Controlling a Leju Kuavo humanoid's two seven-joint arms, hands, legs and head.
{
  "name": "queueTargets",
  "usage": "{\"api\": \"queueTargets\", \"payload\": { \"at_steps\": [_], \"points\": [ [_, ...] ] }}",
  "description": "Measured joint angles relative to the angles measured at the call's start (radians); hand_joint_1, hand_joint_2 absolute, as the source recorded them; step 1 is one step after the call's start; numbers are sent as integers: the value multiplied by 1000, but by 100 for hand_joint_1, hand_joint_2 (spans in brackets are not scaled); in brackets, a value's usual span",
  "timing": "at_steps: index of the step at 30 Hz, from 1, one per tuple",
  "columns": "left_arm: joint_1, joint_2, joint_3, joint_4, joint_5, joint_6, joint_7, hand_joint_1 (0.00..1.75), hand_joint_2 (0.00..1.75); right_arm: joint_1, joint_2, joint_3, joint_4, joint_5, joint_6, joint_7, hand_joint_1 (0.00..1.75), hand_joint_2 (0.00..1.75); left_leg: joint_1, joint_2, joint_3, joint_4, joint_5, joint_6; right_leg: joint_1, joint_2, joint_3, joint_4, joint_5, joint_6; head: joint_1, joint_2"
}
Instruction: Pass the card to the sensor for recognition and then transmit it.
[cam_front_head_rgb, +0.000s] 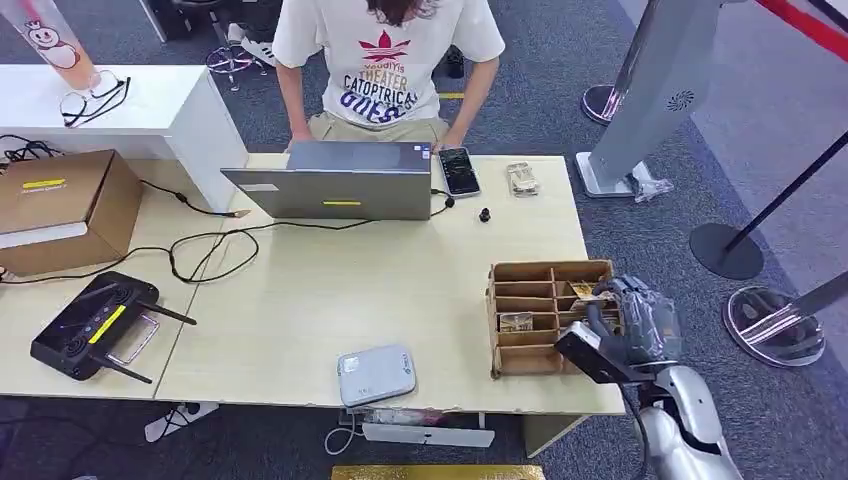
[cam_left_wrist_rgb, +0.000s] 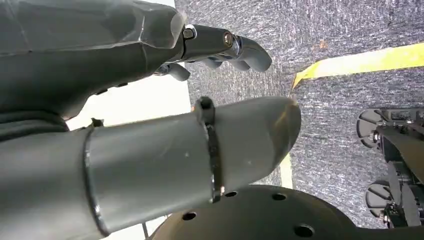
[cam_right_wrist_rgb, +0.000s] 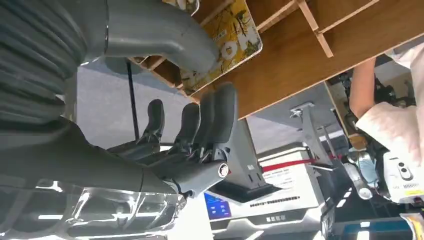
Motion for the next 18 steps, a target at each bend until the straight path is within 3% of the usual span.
{"api": "queueTargets", "payload": {
  "at_steps": [6, 11, 18],
  "points": [
    [0, 1, 0, 0, 0, 0, 0, 0, 0, -13, 0, 3, 17, -2, 10, 0, 117, 175, 0, 0, 0, 0, 0, 0, 0, 0, 0, 0, 0, 0, 0, 0],
    [0, 2, 0, 0, 0, 0, 0, 0, 0, -20, 0, 5, 25, -3, 14, -1, 138, 175, 0, 0, 0, 0, 0, 0, 0, 0, 0, 0, 0, 0, 0, 0],
    [1, 2, 0, 0, 1, 0, 0, 0, 0, -29, 0, 7, 27, -12, 22, -1, 141, 175, 0, 0, 1, 0, 0, 0, 0, 0, 1, 0, 0, 0, 0, 0]
  ]
}}
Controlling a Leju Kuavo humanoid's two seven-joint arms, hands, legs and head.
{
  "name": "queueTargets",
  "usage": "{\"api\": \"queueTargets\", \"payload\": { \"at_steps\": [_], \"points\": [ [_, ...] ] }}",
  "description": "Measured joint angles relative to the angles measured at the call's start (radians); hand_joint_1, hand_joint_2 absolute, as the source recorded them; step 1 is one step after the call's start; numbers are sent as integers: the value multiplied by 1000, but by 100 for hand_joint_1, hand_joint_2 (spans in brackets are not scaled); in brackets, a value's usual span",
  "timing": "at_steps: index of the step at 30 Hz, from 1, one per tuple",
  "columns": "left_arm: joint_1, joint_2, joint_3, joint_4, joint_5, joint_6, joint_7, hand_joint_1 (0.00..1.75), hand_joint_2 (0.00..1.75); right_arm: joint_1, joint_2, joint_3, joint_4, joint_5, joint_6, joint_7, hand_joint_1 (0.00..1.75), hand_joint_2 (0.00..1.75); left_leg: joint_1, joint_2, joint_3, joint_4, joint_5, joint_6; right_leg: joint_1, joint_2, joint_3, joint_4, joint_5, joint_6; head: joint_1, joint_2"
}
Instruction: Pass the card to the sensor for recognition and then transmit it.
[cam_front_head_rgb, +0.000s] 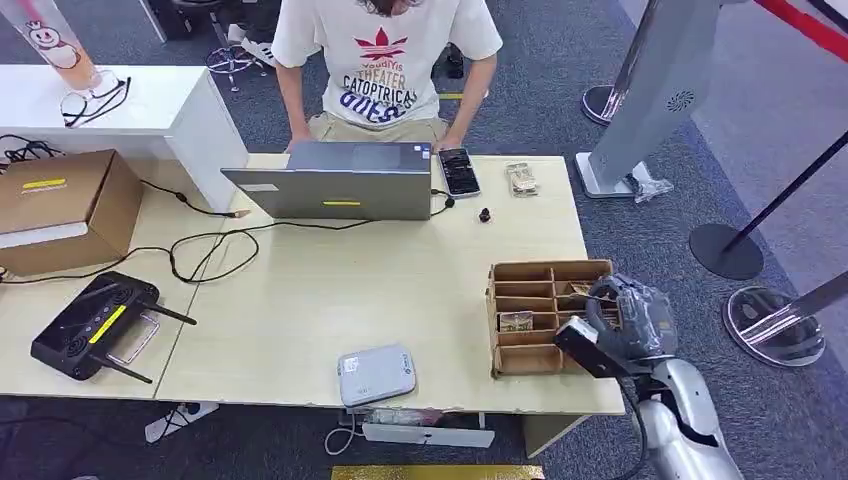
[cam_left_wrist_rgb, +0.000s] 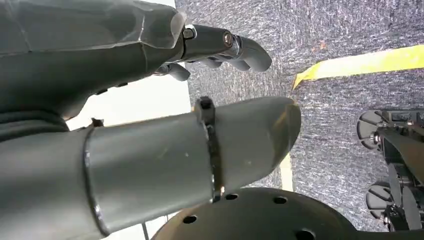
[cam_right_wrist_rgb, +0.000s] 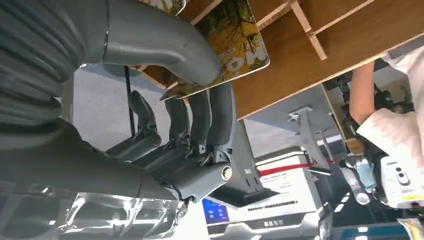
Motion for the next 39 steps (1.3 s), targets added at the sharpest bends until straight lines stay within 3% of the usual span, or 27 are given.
{"api": "queueTargets", "payload": {
  "at_steps": [13, 20, 27, 29, 39],
  "points": [
    [1, -1, 1, 0, 12, 0, 3, 0, 0, -51, -5, 6, 21, -39, 110, -1, 143, 175, 0, 0, 1, 0, 0, 0, 0, 0, 1, 0, 0, 0, 0, 0],
    [2, -1, 1, 0, 11, -1, 3, 0, 0, -62, -37, 13, 22, -94, 187, 9, 159, 175, 0, 0, 2, 0, 0, 0, 0, 0, 2, 0, 0, 0, 0, 0],
    [2, -2, 1, 0, 6, -3, 0, 0, 0, -67, -83, 14, -5, -177, 281, -5, 161, 175, 0, 0, 2, 0, 0, 1, 0, 0, 2, 0, 0, 0, 0, 0],
    [2, -2, 1, 0, 6, -3, 0, 0, 0, -69, -93, 14, -14, -192, 305, -9, 152, 175, 0, 0, 2, 0, -1, 1, 0, 0, 2, 0, 0, 0, 0, 0],
    [1, -2, 1, 0, 6, -3, -6, 0, 0, -100, -110, 19, -43, -224, 349, -20, 148, 175, 0, 0, 1, 0, -1, 1, 0, 0, 2, 0, 0, 0, 0, 0]
  ]
}}
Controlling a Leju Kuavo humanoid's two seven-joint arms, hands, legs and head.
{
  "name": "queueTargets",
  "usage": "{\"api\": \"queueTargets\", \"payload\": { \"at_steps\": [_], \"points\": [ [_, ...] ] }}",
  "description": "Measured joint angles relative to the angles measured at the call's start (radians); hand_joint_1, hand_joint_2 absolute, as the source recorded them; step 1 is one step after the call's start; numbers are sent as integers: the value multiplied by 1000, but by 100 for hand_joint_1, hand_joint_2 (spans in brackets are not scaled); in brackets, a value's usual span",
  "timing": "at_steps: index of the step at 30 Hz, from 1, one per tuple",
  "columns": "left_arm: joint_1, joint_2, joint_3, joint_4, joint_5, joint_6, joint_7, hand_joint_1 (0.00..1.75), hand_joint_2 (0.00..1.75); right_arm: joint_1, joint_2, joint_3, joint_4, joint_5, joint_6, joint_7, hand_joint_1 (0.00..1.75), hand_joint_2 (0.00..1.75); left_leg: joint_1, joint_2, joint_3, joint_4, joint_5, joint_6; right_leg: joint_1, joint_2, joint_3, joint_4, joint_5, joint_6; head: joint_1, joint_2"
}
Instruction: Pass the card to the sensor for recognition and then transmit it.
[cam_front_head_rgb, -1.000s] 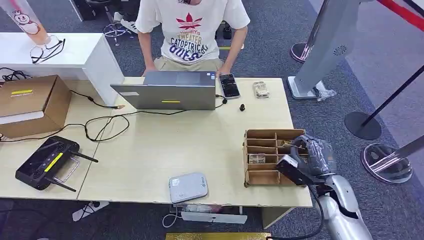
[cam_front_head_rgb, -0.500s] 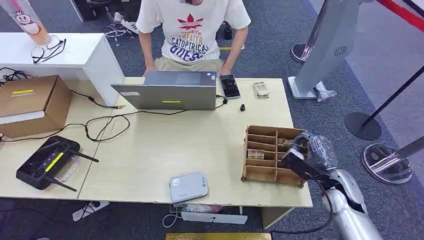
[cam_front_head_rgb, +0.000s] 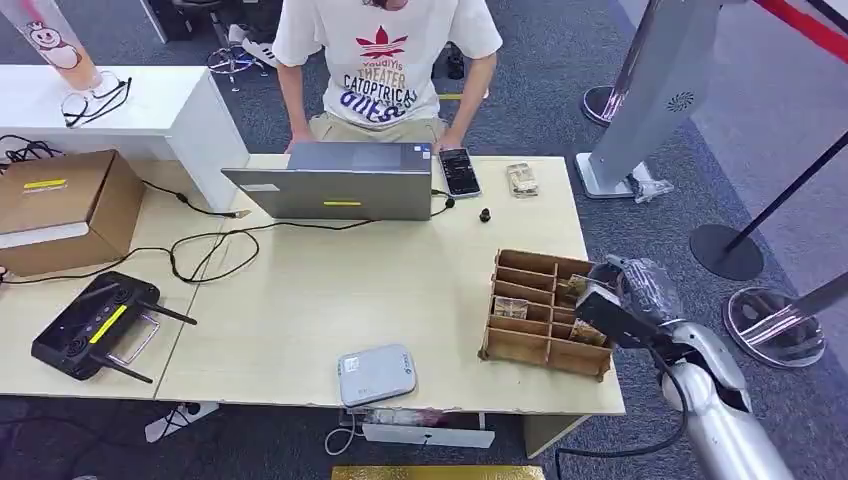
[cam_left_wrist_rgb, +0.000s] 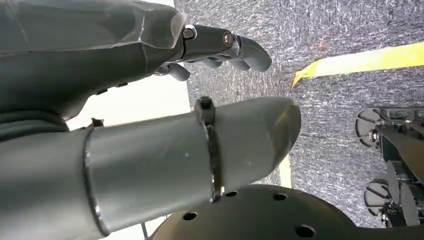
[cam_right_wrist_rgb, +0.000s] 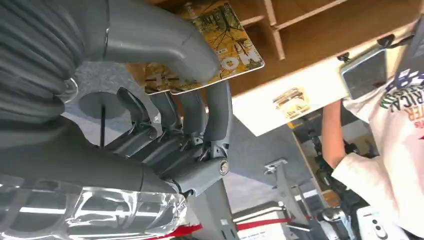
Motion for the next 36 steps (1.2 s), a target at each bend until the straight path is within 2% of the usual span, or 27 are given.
{"api": "queueTargets", "payload": {
  "at_steps": [6, 14, 19, 23, 29, 30, 32, 36],
  "points": [
    [0, -1, 0, 0, 0, 0, 0, 0, 0, -9, 0, 1, -34, -8, 8, -3, 150, 175, 0, 0, 0, 0, 0, 0, 0, 0, 0, 0, 0, 0, 0, 0],
    [-1, -1, 0, 0, 0, 0, -2, 0, 0, -11, 0, -6, -91, -67, 64, -18, 152, 175, 0, 0, 0, 0, 0, 0, 0, 0, 0, 0, 0, 0, 0, 0],
    [-1, -1, 0, 0, -3, 0, -3, 0, 0, -23, 0, -20, -102, -108, 95, -34, 147, 175, 0, 0, 0, 0, 0, 0, 0, 0, 0, 0, 0, 0, 0, 0],
    [-2, -2, 0, 0, -11, -1, -3, 0, 0, -32, 0, -30, -107, -151, 121, -53, 157, 175, 0, 0, 0, 0, 0, 0, 0, 0, 0, 0, 0, 0, 0, 0],
    [-10, -5, 0, 0, -18, -1, -4, 0, 0, -48, 0, -39, -122, -181, 146, -70, 159, 175, 0, 0, 0, 0, 0, 0, 0, 0, 0, 0, 0, 0, 0, 0],
    [-11, -7, 0, 0, -18, -1, -4, 0, 0, -52, 1, -39, -123, -184, 147, -71, 154, 175, 0, 0, 0, 0, 0, 0, 0, 0, 0, 0, 0, 0, 0, 0],
    [-14, -8, 0, 0, -21, -1, -4, 0, 0, -64, 3, -39, -126, -192, 150, -73, 157, 175, 0, 0, 0, 0, 0, 0, 0, 0, 0, 0, 0, 0, 0, 0],
    [-16, -9, 0, 0, -27, -1, -4, 0, 0, -100, 14, -34, -126, -198, 165, -83, 154, 175, 0, 0, 0, 0, 0, 0, 0, 0, 0, 0, 0, 0, 0, 0]
  ]
}}
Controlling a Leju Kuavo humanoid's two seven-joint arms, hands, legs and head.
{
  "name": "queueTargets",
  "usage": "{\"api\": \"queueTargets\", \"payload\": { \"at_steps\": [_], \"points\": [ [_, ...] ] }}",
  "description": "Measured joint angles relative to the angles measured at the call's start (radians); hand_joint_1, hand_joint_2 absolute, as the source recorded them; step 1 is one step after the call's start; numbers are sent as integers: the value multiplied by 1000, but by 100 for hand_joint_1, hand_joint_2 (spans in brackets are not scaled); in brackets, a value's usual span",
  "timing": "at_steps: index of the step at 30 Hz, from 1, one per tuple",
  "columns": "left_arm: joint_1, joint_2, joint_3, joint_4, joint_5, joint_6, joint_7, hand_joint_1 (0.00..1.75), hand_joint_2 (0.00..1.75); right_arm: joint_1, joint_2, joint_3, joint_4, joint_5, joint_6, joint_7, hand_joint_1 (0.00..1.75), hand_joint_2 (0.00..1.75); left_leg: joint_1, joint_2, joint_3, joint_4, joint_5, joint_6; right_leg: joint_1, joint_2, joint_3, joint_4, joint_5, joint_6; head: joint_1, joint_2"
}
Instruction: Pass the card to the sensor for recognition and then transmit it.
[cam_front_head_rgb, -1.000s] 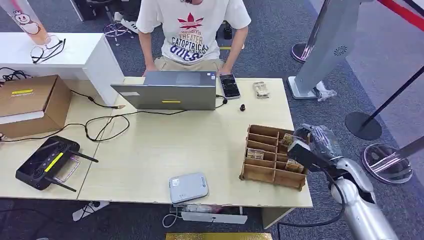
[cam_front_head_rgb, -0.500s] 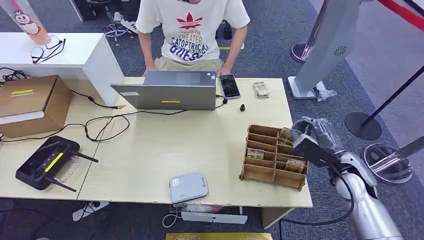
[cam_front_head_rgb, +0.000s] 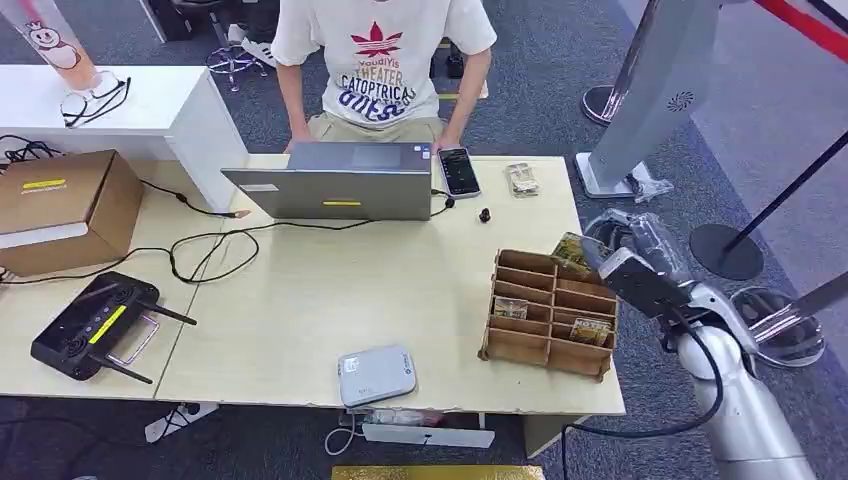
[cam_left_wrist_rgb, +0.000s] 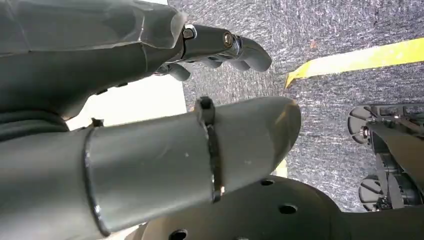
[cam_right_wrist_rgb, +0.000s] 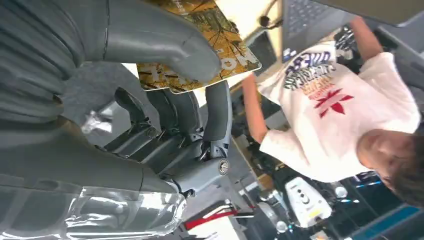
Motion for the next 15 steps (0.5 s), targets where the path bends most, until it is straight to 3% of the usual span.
{"api": "queueTargets", "payload": {
  "at_steps": [7, 15],
  "points": [
    [-5, 0, -2, 0, -10, -5, 2, 0, 0, -105, 37, 44, 32, 8, 15, -19, 155, 175, 0, 0, 0, 0, 1, 0, 0, 0, 0, 0, 0, 0, 0, 0],
    [-20, 0, -11, 0, -29, -8, 18, 0, 0, -236, 118, 134, 76, 39, 3, -10, 162, 175, 0, 0, 0, 0, 2, -1, 0, 0, 0, 0, 0, 0, 0, 0]
  ]
}}
